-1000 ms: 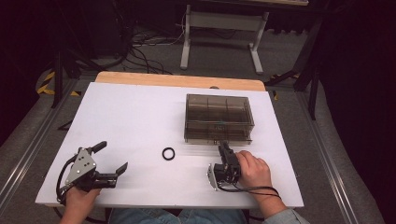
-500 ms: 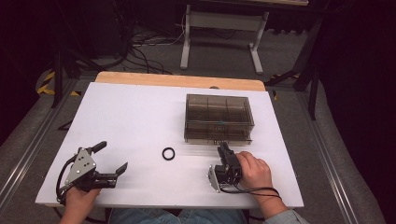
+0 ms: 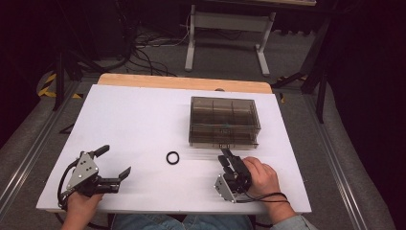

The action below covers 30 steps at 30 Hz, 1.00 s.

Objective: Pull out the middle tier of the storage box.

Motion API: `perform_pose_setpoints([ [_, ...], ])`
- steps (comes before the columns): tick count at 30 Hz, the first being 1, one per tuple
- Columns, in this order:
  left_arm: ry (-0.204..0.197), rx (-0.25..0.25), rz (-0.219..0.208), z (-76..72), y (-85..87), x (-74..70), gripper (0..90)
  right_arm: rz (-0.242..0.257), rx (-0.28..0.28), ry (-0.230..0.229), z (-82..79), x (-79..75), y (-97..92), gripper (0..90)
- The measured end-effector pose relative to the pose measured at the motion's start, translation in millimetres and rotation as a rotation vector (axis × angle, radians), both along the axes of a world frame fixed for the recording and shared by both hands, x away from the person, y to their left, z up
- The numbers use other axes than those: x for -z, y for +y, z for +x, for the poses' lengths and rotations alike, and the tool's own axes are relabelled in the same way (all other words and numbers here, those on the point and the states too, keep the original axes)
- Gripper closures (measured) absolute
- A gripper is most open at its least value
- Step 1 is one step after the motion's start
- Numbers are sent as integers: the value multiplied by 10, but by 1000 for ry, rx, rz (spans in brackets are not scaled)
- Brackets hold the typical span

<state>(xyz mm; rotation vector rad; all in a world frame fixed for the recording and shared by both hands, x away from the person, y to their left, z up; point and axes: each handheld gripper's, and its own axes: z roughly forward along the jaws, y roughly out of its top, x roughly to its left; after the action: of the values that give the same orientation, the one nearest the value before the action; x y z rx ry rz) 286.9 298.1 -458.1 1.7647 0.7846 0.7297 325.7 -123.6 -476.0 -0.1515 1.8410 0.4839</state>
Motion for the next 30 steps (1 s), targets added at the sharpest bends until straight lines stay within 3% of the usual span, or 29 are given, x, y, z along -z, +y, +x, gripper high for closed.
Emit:
perform_pose_setpoints([
  [9,-1,1,1,1,-2,0,30,87,-50,105,-9,-86,-38,581],
  [11,2,1,-3,1,-3,1,30,145,-51,141,-11,-133,-60,570],
  [13,-1,1,1,2,-1,0,30,154,-57,152,-9,-146,-67,567],
  [27,-1,2,1,2,-3,0,30,428,-117,353,37,-374,-238,495],
  [30,-1,2,1,2,-3,0,30,469,-129,387,58,-402,-269,465],
])
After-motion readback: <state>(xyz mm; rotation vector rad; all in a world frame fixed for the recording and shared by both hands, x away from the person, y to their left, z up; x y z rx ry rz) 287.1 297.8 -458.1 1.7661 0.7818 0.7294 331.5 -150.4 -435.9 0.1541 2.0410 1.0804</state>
